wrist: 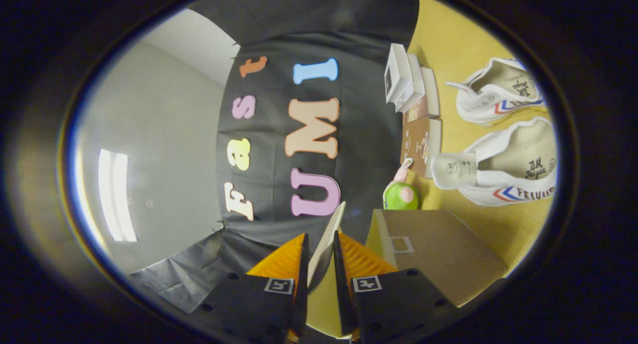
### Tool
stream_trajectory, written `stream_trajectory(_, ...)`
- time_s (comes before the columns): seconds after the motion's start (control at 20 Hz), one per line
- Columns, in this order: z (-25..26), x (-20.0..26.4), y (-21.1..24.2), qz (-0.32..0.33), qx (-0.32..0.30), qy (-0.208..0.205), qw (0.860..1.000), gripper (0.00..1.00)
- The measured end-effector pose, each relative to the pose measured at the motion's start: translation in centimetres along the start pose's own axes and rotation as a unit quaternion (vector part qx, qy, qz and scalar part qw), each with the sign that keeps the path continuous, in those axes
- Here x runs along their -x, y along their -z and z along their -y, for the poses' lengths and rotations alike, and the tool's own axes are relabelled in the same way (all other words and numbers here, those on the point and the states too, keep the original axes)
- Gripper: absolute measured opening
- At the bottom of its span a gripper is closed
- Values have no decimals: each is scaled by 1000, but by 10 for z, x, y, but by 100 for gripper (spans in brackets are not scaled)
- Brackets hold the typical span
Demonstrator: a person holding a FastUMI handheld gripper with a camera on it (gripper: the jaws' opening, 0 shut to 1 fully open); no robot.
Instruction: Open the storage box then place both shoes into the box .Put the left shoe in first, then the right shoe, with the right side of both shoes facing outward in a uniform manner.
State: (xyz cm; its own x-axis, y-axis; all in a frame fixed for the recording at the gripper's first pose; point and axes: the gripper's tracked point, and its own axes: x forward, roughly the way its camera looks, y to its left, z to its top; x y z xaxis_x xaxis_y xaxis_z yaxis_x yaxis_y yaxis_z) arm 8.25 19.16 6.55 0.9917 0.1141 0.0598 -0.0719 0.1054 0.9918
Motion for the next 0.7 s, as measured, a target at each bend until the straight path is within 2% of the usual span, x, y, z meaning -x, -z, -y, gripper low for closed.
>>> stream_trajectory(0.1, 1, -7, 11, -18, 9, 9, 1000, 28)
stream_trajectory(0.15, -7, -13, 12, -5, 8, -12, 1000, 28)
stream_trajectory(0.2, -15, -13, 8, -2, 8, -22, 1000, 14)
stream_trajectory(0.4, -40, -7, 5, 4, 3, -48, 999, 13)
stream_trajectory(0.7, -95, -17, 52, -24, 32, -91, 995, 13)
